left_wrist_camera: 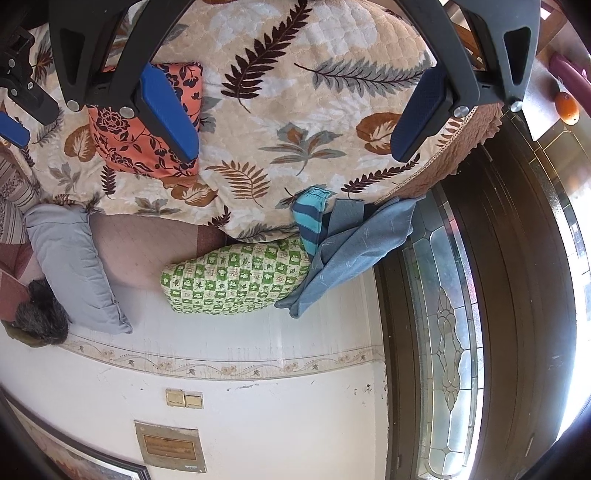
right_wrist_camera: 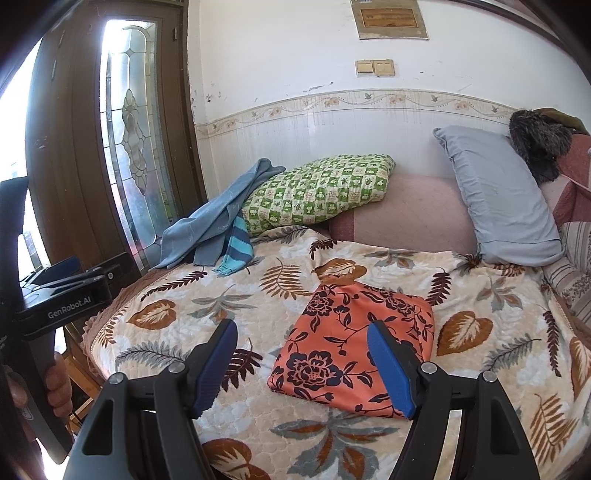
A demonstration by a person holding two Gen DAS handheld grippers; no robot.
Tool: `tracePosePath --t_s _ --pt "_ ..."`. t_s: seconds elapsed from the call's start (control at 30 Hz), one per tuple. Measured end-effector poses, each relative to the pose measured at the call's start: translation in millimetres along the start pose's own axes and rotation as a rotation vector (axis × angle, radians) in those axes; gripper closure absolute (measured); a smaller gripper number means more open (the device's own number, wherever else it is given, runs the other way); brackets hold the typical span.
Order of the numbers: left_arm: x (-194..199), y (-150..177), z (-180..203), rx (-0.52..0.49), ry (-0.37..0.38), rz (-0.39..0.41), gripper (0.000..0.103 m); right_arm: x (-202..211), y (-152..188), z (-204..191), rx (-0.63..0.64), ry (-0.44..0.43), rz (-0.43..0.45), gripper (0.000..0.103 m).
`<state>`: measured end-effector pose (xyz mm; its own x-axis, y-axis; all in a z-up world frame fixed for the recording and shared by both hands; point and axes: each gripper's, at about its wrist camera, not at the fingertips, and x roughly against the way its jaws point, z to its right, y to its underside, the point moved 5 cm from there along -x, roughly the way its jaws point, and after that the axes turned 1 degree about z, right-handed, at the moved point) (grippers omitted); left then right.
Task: Fold small clothes
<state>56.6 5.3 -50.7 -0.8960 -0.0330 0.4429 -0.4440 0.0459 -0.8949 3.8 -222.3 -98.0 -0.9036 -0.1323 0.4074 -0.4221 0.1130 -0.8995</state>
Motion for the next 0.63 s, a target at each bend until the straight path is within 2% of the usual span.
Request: tracePosePath --t_s 0.27,0.5,0.63 --pt "-5.2 1.3 10.9 -0.027 0.006 -0.018 0.000 -1.3 -0.8 11.5 -0.025 0.007 0.003 0.026" --pt "-8.7 1.6 23.5 -0.032 0.068 -0.020 0.000 -5.5 -0.9 20.8 -0.038 0.009 -0.001 0.026" --pt "-17.5 2.0 29.6 -0.012 0.101 -0.059 0.000 -9.9 0.7 29.9 -0.055 0.025 -0.008 0.026"
